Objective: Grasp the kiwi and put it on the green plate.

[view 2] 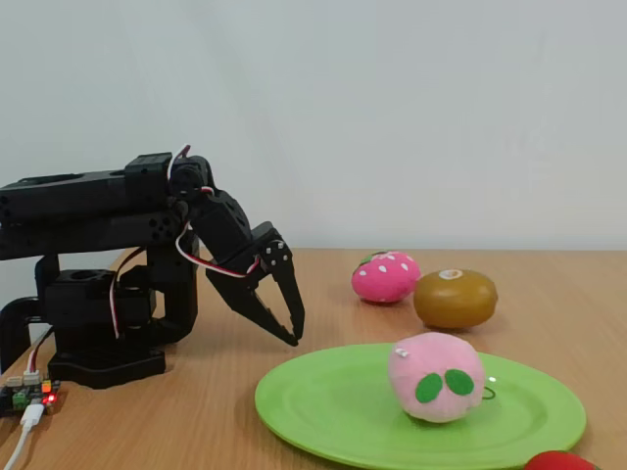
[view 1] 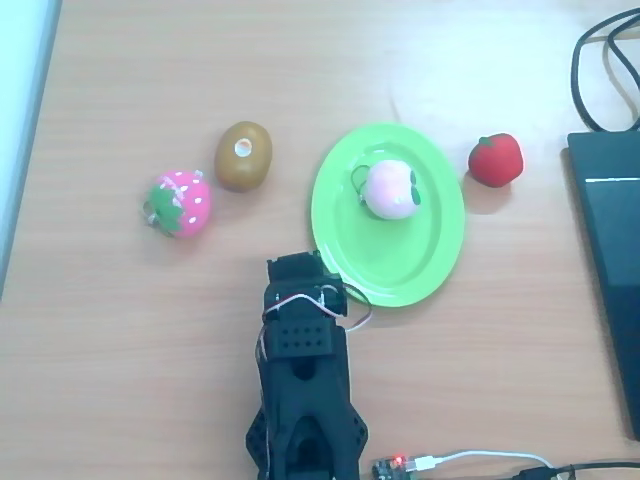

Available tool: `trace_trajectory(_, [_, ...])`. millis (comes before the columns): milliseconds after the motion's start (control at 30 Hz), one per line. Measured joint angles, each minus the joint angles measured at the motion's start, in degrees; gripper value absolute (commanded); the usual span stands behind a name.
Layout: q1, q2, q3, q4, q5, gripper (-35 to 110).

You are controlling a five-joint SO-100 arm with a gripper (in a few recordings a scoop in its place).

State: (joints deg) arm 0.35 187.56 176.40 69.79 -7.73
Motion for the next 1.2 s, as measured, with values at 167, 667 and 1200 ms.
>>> trace_trajectory(167, [-5.80, -1.23, -1.14, 0.35, -6.59, -8])
trace_trajectory(667, [-7.03, -11.95, -10.46, -2.37, 1.49, -8])
trace_trajectory(1200, [-4.13, -40.52, -41.13, -14.94, -1.49, -6])
